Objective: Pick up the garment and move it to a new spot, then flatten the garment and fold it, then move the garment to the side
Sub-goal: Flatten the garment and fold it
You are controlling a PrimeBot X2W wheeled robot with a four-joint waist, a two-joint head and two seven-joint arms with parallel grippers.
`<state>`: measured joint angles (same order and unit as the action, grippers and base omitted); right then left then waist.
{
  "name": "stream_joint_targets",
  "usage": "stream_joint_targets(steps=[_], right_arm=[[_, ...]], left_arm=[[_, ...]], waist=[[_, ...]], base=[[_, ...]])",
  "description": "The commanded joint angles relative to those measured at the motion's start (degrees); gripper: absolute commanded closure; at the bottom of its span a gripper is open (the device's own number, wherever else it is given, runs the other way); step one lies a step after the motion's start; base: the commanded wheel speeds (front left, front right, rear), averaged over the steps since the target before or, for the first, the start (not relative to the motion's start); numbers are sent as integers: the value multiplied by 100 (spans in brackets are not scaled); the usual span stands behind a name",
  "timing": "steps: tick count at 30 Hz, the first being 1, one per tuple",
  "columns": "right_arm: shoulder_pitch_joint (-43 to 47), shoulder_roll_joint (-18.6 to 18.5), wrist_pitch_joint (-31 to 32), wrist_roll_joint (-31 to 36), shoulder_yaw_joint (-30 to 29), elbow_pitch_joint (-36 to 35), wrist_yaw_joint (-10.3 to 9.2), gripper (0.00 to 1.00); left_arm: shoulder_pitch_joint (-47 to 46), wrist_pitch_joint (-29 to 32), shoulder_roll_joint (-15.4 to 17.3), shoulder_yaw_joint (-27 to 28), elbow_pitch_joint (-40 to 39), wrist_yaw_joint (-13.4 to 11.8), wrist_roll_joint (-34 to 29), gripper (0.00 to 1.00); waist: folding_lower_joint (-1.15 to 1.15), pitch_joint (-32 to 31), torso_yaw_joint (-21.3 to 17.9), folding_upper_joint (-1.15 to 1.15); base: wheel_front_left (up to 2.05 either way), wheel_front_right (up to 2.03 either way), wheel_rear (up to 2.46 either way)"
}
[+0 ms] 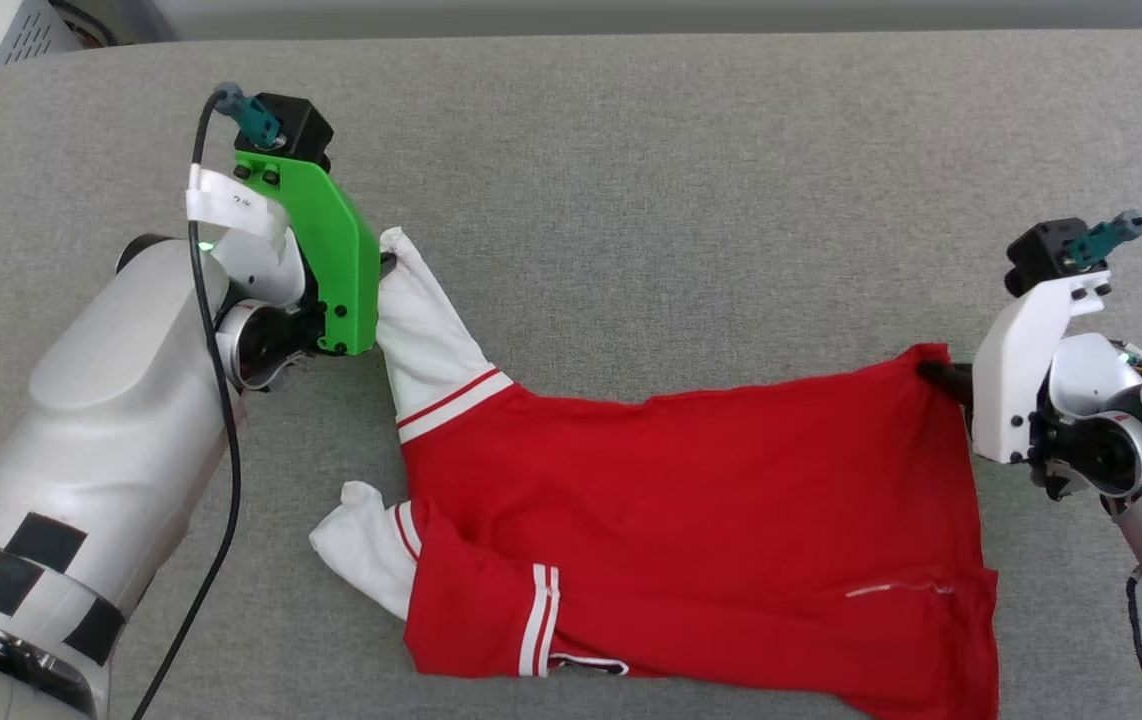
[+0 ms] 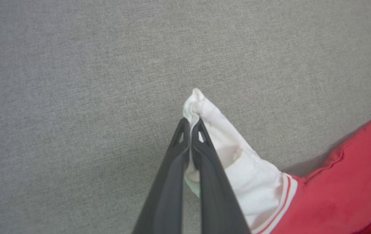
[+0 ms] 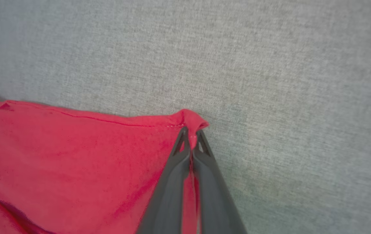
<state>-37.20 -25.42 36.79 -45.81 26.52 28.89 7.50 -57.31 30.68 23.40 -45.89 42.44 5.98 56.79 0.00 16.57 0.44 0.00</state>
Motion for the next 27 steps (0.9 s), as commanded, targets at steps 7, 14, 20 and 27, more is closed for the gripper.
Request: stream_joint_targets(steps=[7,14,20,27], right_arm=[[716,-366,-679,108,-561,-671,-1,100],[2111,-234,-1089,453,-1279,-1338,-1,100],[3205,152,-1287,875,-1897,-1991,-1,100],[4201,745,-1246,1240,-2464,-2512,-1,100]], left_arm=[[802,-622,405,331,-449,-253,264,100],[2335,-1457,895,686,-1664,-800,528,100],[3747,-2061,1261,914,-2959,-1459,684,100],[5028,-2405,1355,1024,-3847,-1977,996,100]], waist=[[0,-512,54,0],[0,-922,102,0],[0,-1094,146,0],[0,-1121,146,0]], base=[[0,0,0],[0,0,0],[0,0,0],[0,0,0]])
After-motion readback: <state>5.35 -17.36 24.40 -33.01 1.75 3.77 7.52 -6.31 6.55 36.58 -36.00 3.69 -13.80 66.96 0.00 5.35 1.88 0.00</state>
